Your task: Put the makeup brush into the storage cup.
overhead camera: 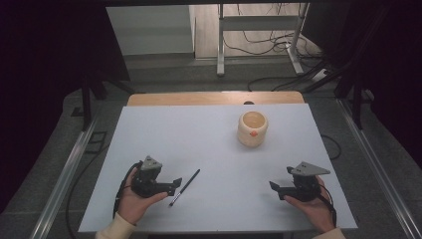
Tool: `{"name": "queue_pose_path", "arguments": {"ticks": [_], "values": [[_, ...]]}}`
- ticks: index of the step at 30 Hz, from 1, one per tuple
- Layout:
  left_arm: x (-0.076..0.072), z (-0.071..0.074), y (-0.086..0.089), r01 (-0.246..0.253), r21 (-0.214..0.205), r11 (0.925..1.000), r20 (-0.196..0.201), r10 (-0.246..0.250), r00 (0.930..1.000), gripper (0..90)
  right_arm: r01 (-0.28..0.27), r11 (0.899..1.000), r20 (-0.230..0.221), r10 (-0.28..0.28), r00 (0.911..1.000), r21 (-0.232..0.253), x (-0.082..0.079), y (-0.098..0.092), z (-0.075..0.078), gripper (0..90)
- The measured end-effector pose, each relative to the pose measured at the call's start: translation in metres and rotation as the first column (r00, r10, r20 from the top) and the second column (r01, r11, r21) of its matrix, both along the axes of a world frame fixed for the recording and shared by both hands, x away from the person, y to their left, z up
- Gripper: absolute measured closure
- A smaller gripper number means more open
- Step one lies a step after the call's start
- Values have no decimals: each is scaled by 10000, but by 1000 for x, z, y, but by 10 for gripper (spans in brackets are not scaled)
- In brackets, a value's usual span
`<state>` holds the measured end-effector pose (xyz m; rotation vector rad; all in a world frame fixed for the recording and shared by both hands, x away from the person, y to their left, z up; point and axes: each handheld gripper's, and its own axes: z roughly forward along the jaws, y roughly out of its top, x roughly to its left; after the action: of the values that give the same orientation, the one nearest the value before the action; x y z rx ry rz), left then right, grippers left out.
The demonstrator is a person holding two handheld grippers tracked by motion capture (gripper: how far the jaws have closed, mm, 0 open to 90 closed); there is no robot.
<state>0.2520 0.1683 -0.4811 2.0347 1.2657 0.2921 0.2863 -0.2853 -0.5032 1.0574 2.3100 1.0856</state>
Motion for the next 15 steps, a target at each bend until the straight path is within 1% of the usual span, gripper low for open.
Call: {"name": "queue_pose_path", "arguments": {"ticks": [2, 6, 10, 11, 14, 15], "values": [[3, -2, -4, 70, 21, 10000, -198, -69, 9998, 133, 2, 10000, 10, -2, 10000, -14, 0, 0, 0, 152], [6, -4, -9, 102, 109, 9999, -455, -97, 9989, 130, -1, 10000, 35, 1, 10000, -61, 0, 0, 0, 152], [7, -6, -11, 138, 219, 9997, -609, -124, 9981, 129, 11, 9999, 41, -10, 10000, -111, -1, 0, 0, 152], [7, -7, -12, 142, 260, 9996, -727, -123, 9973, 129, 14, 9999, 46, -13, 10000, -112, -1, 0, 0, 152], [7, -9, -12, 196, 333, 9993, -819, -168, 9965, 129, -28, 9999, 70, 28, 10000, -119, -1, 0, 0, 152], [7, -11, -13, 272, 326, 9991, -981, -239, 9949, 131, -46, 9999, 118, 48, 9999, -153, -1, 1, 0, 152]]}}
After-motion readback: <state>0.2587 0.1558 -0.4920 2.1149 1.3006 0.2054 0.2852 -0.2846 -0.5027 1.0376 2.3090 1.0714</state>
